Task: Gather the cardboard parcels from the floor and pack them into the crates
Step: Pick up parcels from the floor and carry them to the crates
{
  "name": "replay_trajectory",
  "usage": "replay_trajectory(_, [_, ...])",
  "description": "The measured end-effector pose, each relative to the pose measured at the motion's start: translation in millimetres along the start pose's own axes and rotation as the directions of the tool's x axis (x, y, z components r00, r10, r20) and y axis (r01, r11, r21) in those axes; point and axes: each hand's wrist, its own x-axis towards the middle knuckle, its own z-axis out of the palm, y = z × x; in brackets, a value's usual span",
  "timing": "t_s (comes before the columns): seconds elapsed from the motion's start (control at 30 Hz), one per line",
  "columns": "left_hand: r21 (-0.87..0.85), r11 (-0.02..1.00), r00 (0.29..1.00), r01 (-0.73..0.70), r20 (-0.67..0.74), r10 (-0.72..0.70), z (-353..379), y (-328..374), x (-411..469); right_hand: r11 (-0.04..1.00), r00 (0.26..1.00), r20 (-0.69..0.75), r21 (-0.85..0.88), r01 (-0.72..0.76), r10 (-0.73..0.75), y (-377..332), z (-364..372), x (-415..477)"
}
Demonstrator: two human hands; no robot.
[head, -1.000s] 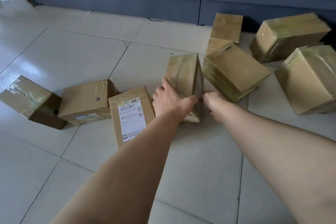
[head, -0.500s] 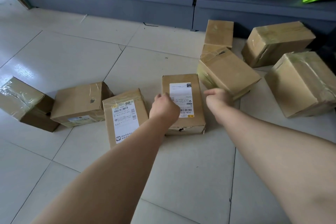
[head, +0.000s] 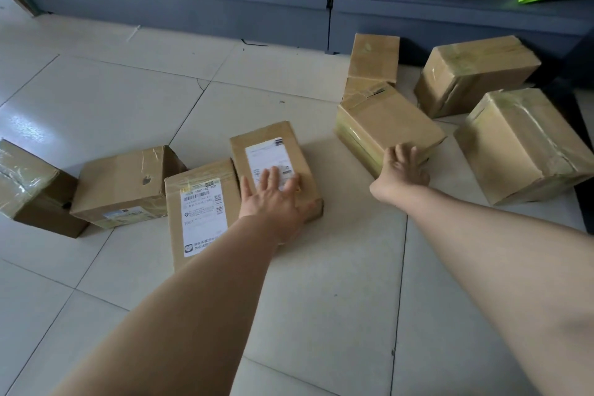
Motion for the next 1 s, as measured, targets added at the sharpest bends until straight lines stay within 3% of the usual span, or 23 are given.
replay_trajectory(0.23, [-0.015,0.992,0.99,0.125,-0.059,-0.125,-1.1,1.3,3.5,0.992,0.989,-0.092,-0.066,0.109,-0.115,9.4,-4.6,-10.6])
replay_trajectory(0.4, [-0.086,0.993,0.993,0.075,-0.083,-0.083,-12.8,28.6,13.4,0.994,0.981,-0.173,0.049,0.1,-0.09,14.3,-15.5,-8.5])
replay_trajectory(0.57, [-0.244,0.968,0.987,-0.059,-0.162,0.02,-22.9,67.5,20.4,0.972,0.98,0.02,-0.121,0.201,-0.2,29.6,-12.6,3.0])
replay_trajectory(0.77, [-0.421,0.903,0.992,-0.082,-0.121,0.034,-22.7,91.1,18.5,0.914,0.926,-0.143,-0.273,0.301,-0.348,30.2,-13.3,-11.8])
replay_trajectory(0.83, [-0.465,0.884,0.997,-0.041,-0.081,0.004,-21.1,94.1,19.2,0.951,0.912,-0.271,-0.084,0.298,-0.309,33.8,-16.4,-19.9])
replay_trajectory(0.9, [-0.505,0.863,0.999,-0.013,-0.047,-0.013,-18.2,97.0,23.5,0.961,0.859,-0.48,0.103,0.257,-0.179,40.2,-25.5,-14.7])
replay_trajectory(0.93, [-0.537,0.843,1.0,0.007,-0.018,-0.019,-17.0,98.8,25.9,0.964,0.853,-0.515,0.174,0.199,-0.083,43.2,-28.6,-7.2])
replay_trajectory(1.0, [-0.62,0.783,0.999,0.036,0.048,-0.008,-14.3,103.9,29.3,0.953,0.919,-0.369,0.301,-0.024,0.139,48.6,-28.9,6.4])
